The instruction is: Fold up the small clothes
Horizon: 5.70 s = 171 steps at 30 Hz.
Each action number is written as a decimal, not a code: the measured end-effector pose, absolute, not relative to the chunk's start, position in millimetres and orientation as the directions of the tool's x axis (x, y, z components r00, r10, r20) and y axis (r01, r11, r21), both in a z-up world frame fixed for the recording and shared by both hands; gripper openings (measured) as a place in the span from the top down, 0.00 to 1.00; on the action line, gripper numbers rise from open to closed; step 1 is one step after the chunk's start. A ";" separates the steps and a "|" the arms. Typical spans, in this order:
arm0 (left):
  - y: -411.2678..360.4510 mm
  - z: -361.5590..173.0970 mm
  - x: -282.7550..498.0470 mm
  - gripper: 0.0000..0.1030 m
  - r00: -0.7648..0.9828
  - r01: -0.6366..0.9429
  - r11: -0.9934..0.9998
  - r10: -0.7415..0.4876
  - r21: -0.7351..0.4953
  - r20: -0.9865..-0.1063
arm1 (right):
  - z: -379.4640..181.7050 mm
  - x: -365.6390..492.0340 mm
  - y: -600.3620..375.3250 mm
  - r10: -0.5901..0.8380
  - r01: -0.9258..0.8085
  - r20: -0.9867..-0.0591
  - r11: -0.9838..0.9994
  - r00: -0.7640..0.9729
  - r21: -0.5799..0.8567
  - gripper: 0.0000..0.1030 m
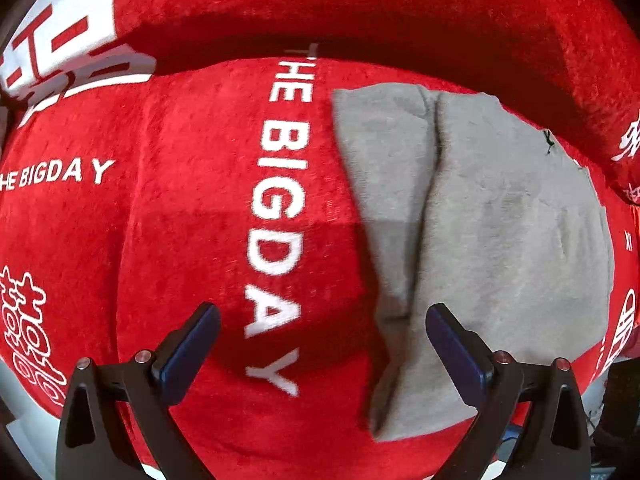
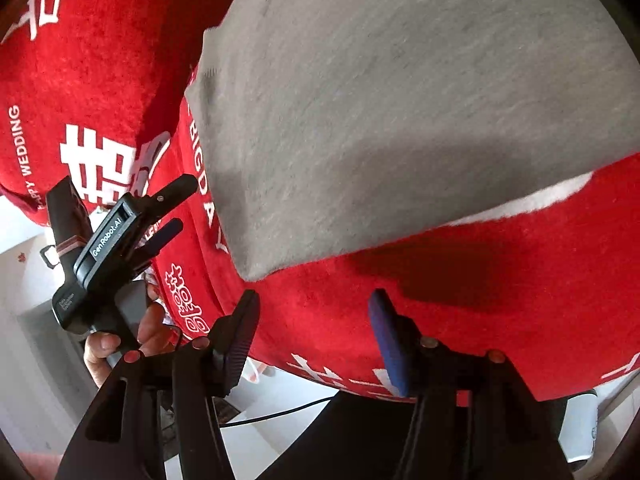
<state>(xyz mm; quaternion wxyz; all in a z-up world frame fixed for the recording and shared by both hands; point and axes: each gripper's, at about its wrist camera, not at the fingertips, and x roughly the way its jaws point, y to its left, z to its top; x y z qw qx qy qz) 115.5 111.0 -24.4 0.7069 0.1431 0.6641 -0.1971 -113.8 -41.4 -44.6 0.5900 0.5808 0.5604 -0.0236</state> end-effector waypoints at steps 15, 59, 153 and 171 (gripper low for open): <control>79.1 -27.9 111.1 0.00 0.027 0.483 0.873 -0.090 -0.066 -0.996 | -52.5 -120.0 -68.2 0.599 0.697 -0.675 0.255 0.430 0.670 0.41; -0.1 -50.6 167.7 0.50 0.016 0.581 0.806 -0.154 -0.116 -0.988 | -16.8 -94.5 -239.7 -0.011 0.784 -0.969 0.590 0.249 0.194 0.40; 102.6 -58.6 144.2 0.00 -0.230 0.353 0.828 -0.373 -0.435 -0.899 | -104.4 -101.2 -29.2 0.436 0.596 -0.453 -0.281 0.777 0.752 0.87; 1.1 -56.2 133.3 0.07 -0.373 0.377 0.691 -0.496 -0.617 -0.784 | -48.5 -86.9 -53.5 0.538 0.499 -0.395 -0.057 0.745 0.865 0.92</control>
